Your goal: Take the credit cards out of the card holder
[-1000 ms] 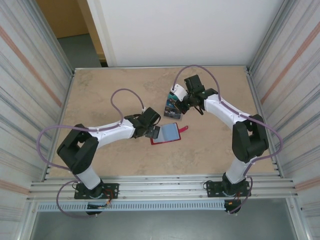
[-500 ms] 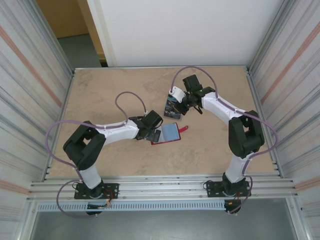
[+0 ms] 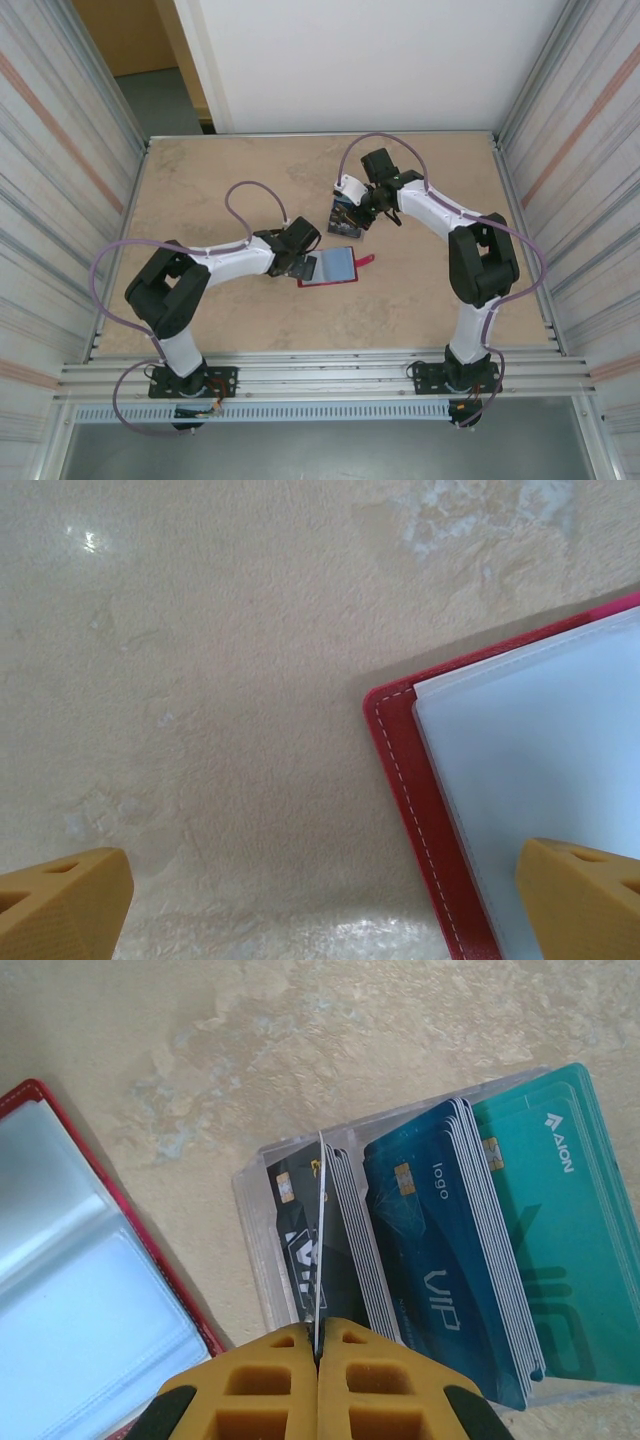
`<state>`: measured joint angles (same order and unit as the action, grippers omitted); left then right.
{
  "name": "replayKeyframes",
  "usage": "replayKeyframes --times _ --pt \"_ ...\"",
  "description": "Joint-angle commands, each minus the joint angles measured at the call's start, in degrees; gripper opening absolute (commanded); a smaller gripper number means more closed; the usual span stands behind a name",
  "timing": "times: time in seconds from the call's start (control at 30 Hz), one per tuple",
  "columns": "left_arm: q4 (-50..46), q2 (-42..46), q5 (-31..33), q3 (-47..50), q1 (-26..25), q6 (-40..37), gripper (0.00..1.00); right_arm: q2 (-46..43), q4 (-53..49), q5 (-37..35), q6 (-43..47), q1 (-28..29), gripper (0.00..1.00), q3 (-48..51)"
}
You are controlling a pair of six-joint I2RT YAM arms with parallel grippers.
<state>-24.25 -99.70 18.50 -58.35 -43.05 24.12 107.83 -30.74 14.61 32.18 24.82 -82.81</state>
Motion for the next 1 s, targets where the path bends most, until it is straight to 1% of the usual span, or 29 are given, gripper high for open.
replayKeyframes --times 0.0,0.2,0.6,0.97 --pt "-2.9 -0.8 2.1 0.3 0.6 -1.5 0.99 1.3 -1.8 -1.1 2.0 -0.9 0.0 -2.0" --pt "-3.3 0.6 0.9 -0.4 0.6 -2.2 0.99 0.9 -3.4 0.5 3.3 -1.4 0.0 -3.2" --pt "-4.6 7.2 0.1 -1.3 -0.7 -2.8 0.99 0.3 -5.6 1.8 6.3 -1.5 0.0 -5.3" --pt "-5.2 11.1 -0.1 -0.5 -0.7 -1.8 0.99 3.0 -7.1 1.9 8.4 -2.8 0.0 -7.4"
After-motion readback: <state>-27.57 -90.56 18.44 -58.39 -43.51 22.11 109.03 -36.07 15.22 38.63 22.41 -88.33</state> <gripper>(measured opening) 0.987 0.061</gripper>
